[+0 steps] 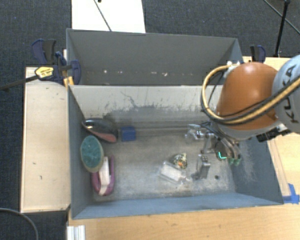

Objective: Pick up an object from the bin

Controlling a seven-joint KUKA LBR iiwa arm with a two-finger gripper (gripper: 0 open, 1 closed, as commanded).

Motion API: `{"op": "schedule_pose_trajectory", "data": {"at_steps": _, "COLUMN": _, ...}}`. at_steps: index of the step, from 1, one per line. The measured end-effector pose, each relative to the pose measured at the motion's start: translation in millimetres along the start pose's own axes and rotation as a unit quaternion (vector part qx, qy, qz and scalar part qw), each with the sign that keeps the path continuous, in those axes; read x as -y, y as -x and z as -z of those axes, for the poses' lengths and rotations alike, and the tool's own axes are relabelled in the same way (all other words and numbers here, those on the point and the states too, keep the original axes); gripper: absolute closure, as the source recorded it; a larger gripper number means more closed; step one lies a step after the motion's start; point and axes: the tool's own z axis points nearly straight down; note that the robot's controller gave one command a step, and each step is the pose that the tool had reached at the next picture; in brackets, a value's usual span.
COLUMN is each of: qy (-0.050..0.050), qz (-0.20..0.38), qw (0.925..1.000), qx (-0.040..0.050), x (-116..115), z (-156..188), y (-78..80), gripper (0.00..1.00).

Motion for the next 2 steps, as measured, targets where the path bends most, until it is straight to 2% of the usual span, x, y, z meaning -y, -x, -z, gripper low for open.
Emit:
{"op": "schedule_pose_trajectory", "data": {"at_steps": 1, "qy": 0.0, "qz": 0.18, "qw": 0.9837, "qx": 0.0015, "x": -28.3, "z": -117.0, "y": -10.2, "gripper": 0.0}}
{"op": "schedule_pose_trajectory", "data": {"at_steps": 2, "qy": 0.0, "qz": 0.178, "qw": 0.984, "qx": 0.0033, "x": -27.9, "z": -114.9, "y": -9.2, "gripper": 1.0}}
